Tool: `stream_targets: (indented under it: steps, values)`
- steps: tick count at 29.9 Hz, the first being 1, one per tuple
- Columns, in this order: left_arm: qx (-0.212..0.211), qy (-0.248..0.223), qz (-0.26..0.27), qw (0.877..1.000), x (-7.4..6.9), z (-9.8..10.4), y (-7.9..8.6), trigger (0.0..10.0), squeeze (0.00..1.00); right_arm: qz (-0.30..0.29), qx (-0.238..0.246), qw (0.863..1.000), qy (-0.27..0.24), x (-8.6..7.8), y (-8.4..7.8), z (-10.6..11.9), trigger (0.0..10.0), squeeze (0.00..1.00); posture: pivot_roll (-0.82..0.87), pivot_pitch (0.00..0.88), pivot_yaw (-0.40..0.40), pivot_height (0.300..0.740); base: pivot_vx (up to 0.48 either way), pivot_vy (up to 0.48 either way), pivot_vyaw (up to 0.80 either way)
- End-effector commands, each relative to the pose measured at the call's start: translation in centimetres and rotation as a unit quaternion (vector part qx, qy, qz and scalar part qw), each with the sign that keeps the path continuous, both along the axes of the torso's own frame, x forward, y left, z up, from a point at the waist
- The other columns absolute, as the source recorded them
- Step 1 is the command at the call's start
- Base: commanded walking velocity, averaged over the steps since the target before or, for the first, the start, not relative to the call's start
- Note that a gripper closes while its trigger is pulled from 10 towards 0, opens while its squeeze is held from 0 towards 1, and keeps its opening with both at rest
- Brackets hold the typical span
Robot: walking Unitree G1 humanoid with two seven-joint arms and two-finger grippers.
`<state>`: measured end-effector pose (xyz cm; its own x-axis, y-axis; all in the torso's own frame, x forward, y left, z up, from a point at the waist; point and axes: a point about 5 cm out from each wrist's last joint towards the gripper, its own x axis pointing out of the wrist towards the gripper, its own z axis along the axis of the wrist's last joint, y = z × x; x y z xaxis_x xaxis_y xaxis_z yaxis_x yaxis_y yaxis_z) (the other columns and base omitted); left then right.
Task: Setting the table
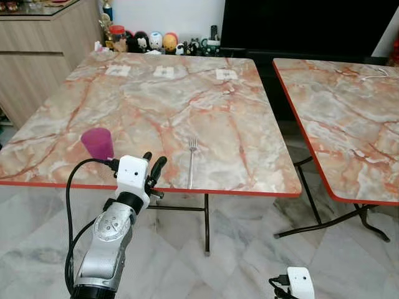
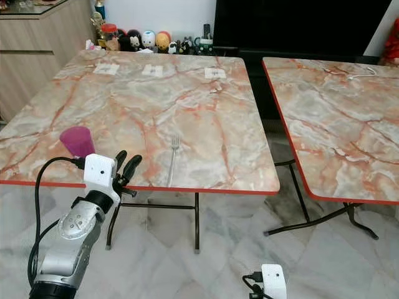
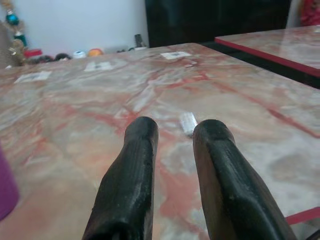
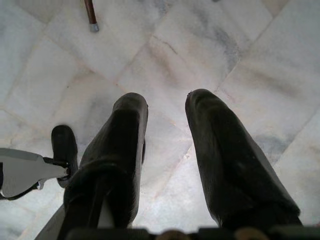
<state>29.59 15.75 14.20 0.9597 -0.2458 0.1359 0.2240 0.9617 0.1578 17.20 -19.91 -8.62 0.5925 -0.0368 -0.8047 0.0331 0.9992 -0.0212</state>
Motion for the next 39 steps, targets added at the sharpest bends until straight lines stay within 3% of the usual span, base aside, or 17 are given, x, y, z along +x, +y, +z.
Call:
stream_targets:
  steps: [1, 15, 30, 39]
  values:
    - [0.0, 0.0, -0.01, 1.0, -0.02, 0.19, -0.36, 10.0, 0.0, -0.007, -0.002, 1.0, 0.011, -0.48, -0.35, -0.19, 10.0, 0.0, 0.1, 0.0, -0.041, 0.74, 0.0, 0.0, -0.76]
    - [0.004, 0.002, -0.01, 1.0, 0.06, 0.08, -0.34, 10.0, 0.0, -0.005, -0.001, 1.0, 0.012, -0.61, -0.24, -0.26, 10.0, 0.0, 0.11, 0.0, -0.035, 0.74, 0.0, 0.0, -0.73]
    - [0.018, 0.013, -0.005, 1.0, 0.1, -0.18, -0.15, 10.0, 0.0, -0.014, 0.004, 1.0, 0.005, -0.47, -0.19, -0.19, 10.0, 0.0, 0.11, 0.0, -0.036, 0.74, 0.163, 0.0, 0.0]
    - [0.029, 0.012, -0.007, 1.0, 0.01, -0.28, -0.43, 10.0, 0.0, -0.013, 0.006, 1.0, 0.002, -0.37, -0.12, -0.14, 10.0, 0.0, 0.11, 0.0, -0.034, 0.74, 0.0, -0.037, -0.58]
